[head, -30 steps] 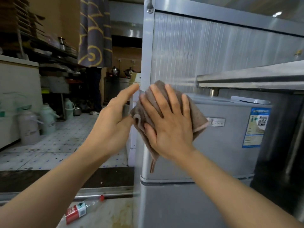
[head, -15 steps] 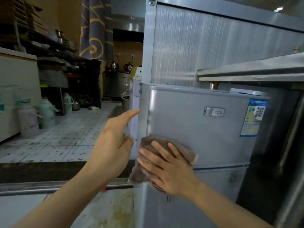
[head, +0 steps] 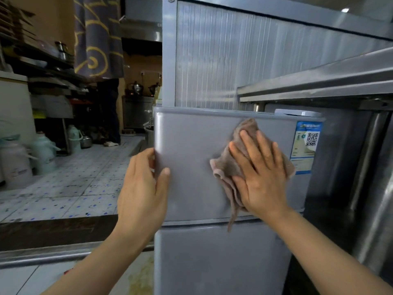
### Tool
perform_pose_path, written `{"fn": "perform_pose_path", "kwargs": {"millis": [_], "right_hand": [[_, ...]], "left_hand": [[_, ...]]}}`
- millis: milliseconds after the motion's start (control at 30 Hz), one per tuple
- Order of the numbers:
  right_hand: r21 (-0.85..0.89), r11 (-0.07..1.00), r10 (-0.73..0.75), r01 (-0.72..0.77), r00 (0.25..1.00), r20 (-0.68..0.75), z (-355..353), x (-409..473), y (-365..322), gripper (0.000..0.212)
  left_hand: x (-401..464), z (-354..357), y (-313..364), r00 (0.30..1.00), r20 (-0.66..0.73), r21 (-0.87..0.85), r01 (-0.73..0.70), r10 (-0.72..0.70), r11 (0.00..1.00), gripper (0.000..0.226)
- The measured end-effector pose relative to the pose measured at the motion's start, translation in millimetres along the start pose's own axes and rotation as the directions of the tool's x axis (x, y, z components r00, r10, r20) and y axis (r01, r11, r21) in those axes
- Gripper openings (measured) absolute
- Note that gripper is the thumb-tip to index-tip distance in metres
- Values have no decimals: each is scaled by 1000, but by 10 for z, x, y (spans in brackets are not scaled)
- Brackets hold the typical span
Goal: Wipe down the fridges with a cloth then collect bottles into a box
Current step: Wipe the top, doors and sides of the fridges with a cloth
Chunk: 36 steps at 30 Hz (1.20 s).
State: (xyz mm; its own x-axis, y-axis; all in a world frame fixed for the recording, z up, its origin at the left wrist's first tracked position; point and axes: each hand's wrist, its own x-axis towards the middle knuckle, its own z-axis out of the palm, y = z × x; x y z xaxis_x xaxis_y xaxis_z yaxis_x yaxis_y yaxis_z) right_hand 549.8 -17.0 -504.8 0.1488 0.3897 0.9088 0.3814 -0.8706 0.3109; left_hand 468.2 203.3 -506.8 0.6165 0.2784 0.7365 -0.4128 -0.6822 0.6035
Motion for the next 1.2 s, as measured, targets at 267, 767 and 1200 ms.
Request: {"fn": "perform_pose_path", "kwargs": {"millis": [267, 767, 1200], "right_hand": [[108, 839, 541, -534, 839, -56, 62, -216, -54, 59], [37, 935, 352, -353, 935, 45, 93, -471, 86, 70], [254, 670, 735, -697, 670, -102, 224, -524, 493, 68]], "left_hand": [[49, 60, -102, 1000, 13, -3, -25, 25, 1000, 21], [48, 38, -126, 1000, 19, -81, 6, -5, 997, 20], [-280, 268, -354, 999, -39, -101, -4, 0, 995, 43]]}}
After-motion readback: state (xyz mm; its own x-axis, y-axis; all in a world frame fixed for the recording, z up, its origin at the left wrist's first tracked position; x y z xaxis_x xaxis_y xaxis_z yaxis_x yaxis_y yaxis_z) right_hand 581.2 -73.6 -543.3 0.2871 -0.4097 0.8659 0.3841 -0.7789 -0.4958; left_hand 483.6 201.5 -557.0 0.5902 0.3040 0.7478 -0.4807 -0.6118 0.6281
